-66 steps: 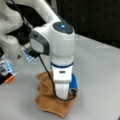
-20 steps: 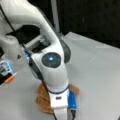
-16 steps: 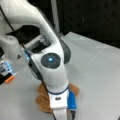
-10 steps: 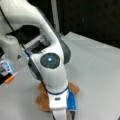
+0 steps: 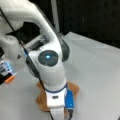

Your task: Folding a towel twice

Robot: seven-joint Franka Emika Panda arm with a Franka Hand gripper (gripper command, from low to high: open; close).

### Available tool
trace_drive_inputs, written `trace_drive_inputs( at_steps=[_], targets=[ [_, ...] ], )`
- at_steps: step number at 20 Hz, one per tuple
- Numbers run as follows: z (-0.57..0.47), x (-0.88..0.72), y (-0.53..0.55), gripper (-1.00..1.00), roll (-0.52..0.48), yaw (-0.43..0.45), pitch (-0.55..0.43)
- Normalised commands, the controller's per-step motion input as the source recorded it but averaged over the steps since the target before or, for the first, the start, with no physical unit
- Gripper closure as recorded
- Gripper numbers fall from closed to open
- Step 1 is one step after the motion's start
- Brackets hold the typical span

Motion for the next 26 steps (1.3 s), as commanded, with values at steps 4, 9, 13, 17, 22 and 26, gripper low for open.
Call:
trace_drive_inputs(
  at_steps=[4,9,13,17,22,26],
  targets=[
    [0.22,-0.03,-0.17,-1.0,0.023,0.016,0.141],
    [0.21,-0.01,-0.12,-1.0,-0.032,0.012,0.184],
    [0.2,0.01,-0.06,-1.0,-0.057,-0.015,0.178],
    [0.1,0.05,-0.06,-1.0,-0.061,-0.011,0.15],
    [0.12,0.05,0.0,-1.0,-0.139,-0.328,0.205],
    [0.23,0.02,0.17,-1.0,-0.102,-0.412,0.198]
  ],
)
